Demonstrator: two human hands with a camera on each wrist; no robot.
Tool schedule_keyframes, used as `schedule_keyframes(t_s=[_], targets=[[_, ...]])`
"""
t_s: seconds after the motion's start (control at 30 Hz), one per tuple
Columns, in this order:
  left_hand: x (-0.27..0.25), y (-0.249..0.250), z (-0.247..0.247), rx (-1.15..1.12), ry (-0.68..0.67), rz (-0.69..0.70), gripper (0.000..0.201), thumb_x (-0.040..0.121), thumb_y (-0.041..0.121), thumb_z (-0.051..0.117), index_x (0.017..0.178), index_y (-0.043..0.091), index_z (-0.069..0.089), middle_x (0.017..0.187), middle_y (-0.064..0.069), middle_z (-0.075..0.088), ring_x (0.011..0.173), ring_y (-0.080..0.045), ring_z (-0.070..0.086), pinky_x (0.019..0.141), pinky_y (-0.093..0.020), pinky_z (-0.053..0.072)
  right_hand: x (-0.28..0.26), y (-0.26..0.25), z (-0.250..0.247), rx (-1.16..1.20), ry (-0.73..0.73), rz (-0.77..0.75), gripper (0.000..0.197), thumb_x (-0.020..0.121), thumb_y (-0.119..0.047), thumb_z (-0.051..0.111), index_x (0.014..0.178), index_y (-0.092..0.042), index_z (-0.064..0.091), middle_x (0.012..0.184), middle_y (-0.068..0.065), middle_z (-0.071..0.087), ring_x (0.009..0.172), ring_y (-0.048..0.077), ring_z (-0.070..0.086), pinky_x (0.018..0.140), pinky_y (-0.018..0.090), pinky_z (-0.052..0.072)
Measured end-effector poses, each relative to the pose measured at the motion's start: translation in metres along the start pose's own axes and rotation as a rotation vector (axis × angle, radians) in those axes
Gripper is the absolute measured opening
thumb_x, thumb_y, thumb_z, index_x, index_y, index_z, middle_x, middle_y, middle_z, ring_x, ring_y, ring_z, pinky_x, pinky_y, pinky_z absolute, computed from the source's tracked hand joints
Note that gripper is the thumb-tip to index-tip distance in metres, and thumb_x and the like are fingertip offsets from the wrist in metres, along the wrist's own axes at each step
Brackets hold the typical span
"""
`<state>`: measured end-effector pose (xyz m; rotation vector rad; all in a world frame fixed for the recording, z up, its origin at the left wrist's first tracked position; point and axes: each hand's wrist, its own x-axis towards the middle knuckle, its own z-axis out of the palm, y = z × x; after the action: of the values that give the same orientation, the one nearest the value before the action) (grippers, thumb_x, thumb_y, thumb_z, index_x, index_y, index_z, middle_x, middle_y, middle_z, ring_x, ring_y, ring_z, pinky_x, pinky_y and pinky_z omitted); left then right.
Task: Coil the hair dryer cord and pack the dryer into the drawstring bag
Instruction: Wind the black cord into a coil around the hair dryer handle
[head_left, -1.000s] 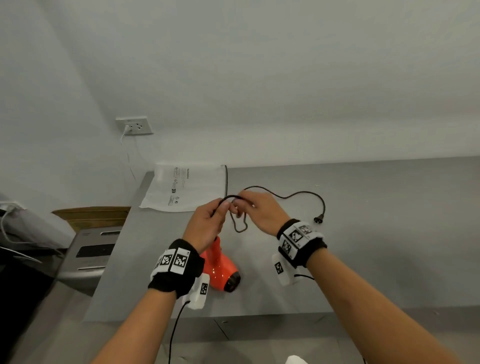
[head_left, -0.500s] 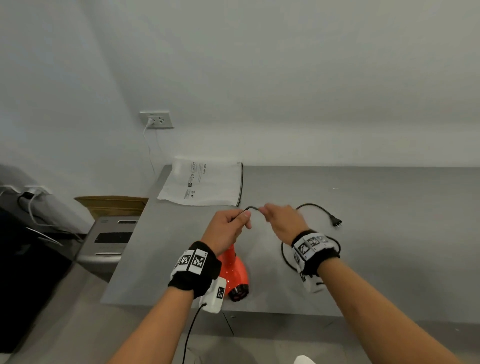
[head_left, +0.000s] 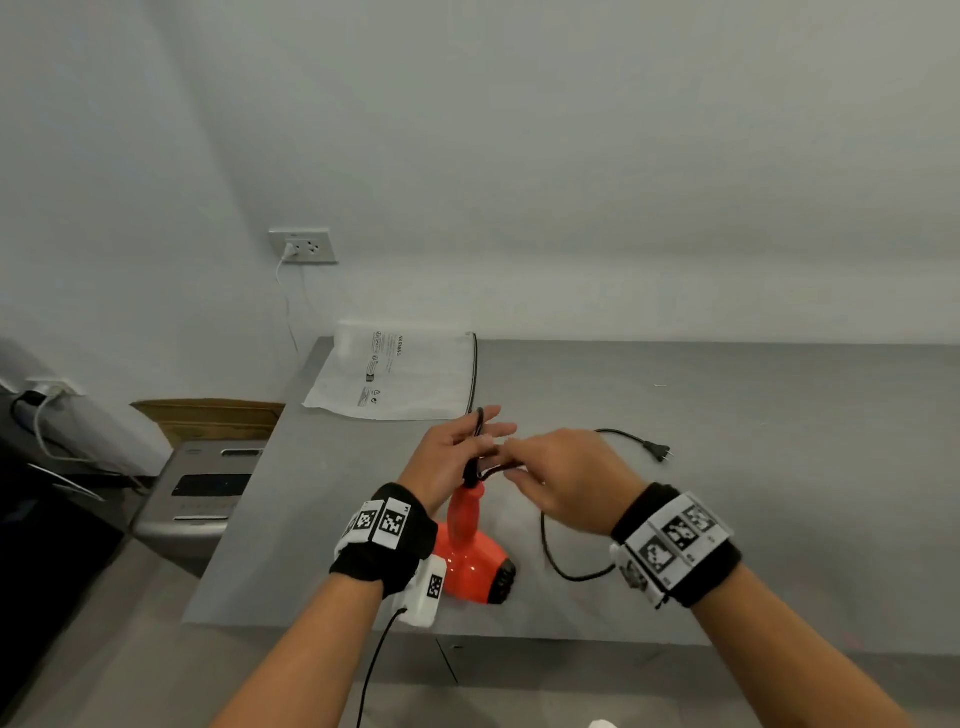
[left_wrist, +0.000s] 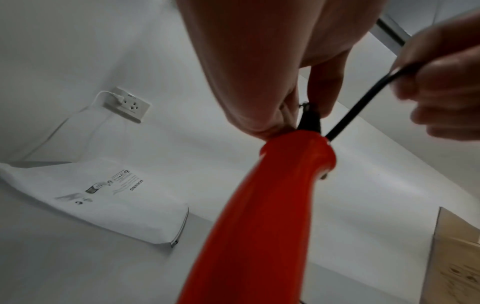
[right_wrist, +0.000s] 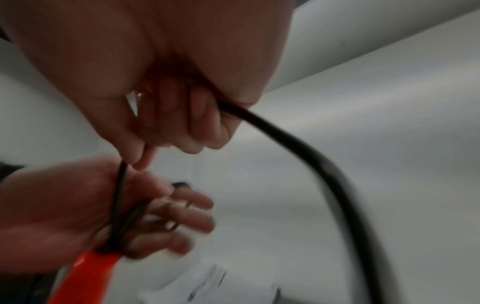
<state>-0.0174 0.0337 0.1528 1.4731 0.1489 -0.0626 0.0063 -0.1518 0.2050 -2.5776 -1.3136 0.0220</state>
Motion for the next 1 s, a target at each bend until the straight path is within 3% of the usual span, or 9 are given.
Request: schedule_keyframes(t_s=[0.1,0.17,0.27,0.43,0.53,0.6,0.8,0.9,1.0], targets=[[-0.008,0.012,0.003,0.09,-0.072,-0.021,0.036,0.105,0.025,0.046,0.134,0.008,0.059,0.078,-0.018,0.077,0.073,-0.028,0.074,0.071,-0.026,0.056,0.005,0.01,-0.035,-0.037,0.12,-0.008,0.023,0.097,-0.043,0.053,0.097,-0.024,0.066,0.074,-0.007,0.067,0.064,0.016,0.058,0.056,0.031,0.043],[-0.01,0.018,0.008,0.147,-0.148,-0.039,0.047,0.105,0.041,0.04,0.128,0.007,0.063,0.08,-0.029,0.074,0.063,-0.033,0.068,0.063,-0.028,0.052,0.011,0.018,-0.048,-0.034,0.189,0.005,0.025,0.096,-0.046,0.056,0.093,-0.024,0.066,0.071,-0.008,0.065,0.062,0.015,0.056,0.055,0.03,0.04],[-0.008,0.023,0.013,0.086,-0.203,-0.005,0.059,0.103,0.051,0.037,0.116,0.004,0.07,0.089,-0.028,0.076,0.055,-0.028,0.065,0.055,-0.027,0.046,0.018,0.026,-0.049,0.015,0.16,0.01,0.026,0.096,-0.047,0.054,0.089,-0.025,0.066,0.068,-0.007,0.066,0.061,0.014,0.057,0.056,0.034,0.046],[-0.004,0.034,0.008,0.006,-0.195,0.109,0.055,0.103,0.042,0.042,0.082,0.002,0.074,0.073,-0.025,0.073,0.046,-0.026,0.06,0.048,-0.026,0.043,0.019,0.026,-0.028,0.096,0.078,-0.018,0.031,0.093,-0.055,0.048,0.091,-0.03,0.066,0.064,-0.003,0.064,0.056,0.01,0.048,0.057,0.035,0.046],[-0.005,0.035,0.008,0.071,-0.19,0.124,0.048,0.105,0.034,0.043,0.088,-0.003,0.068,0.054,-0.016,0.061,0.039,-0.024,0.051,0.045,-0.026,0.039,0.021,0.023,-0.029,0.083,0.085,-0.021,0.034,0.093,-0.057,0.051,0.089,-0.026,0.066,0.063,-0.006,0.06,0.059,0.01,0.047,0.057,0.034,0.043],[-0.007,0.034,0.011,0.1,-0.188,0.121,0.045,0.107,0.033,0.041,0.078,0.006,0.063,0.046,-0.008,0.046,0.037,-0.019,0.037,0.045,-0.028,0.031,0.024,0.025,-0.034,0.073,0.097,-0.036,0.029,0.092,-0.053,0.058,0.085,-0.025,0.064,0.064,-0.009,0.056,0.06,0.01,0.046,0.056,0.032,0.039],[-0.004,0.028,0.015,0.061,-0.12,0.099,0.039,0.107,0.032,0.04,0.082,0.013,0.064,0.051,0.0,0.031,0.042,-0.01,0.022,0.04,-0.021,0.021,0.031,0.052,-0.039,0.06,0.167,0.089,0.04,0.085,-0.068,0.053,0.087,-0.029,0.063,0.063,-0.009,0.057,0.061,0.012,0.051,0.056,0.029,0.038],[-0.004,0.03,0.016,0.04,-0.118,0.081,0.045,0.105,0.037,0.042,0.067,0.015,0.051,0.051,0.001,0.032,0.042,-0.01,0.023,0.039,-0.019,0.024,0.027,0.052,-0.019,0.204,0.13,0.094,0.032,0.093,-0.056,0.048,0.104,-0.032,0.066,0.07,-0.011,0.064,0.064,0.004,0.054,0.066,0.029,0.048],[-0.006,0.033,0.018,0.03,-0.129,0.074,0.049,0.104,0.039,0.043,0.061,0.016,0.043,0.051,0.0,0.032,0.042,-0.011,0.023,0.04,-0.019,0.024,0.024,0.042,0.001,0.335,0.076,0.088,0.021,0.098,-0.034,0.054,0.11,-0.022,0.066,0.064,-0.011,0.058,0.057,0.004,0.05,0.064,0.026,0.044]])
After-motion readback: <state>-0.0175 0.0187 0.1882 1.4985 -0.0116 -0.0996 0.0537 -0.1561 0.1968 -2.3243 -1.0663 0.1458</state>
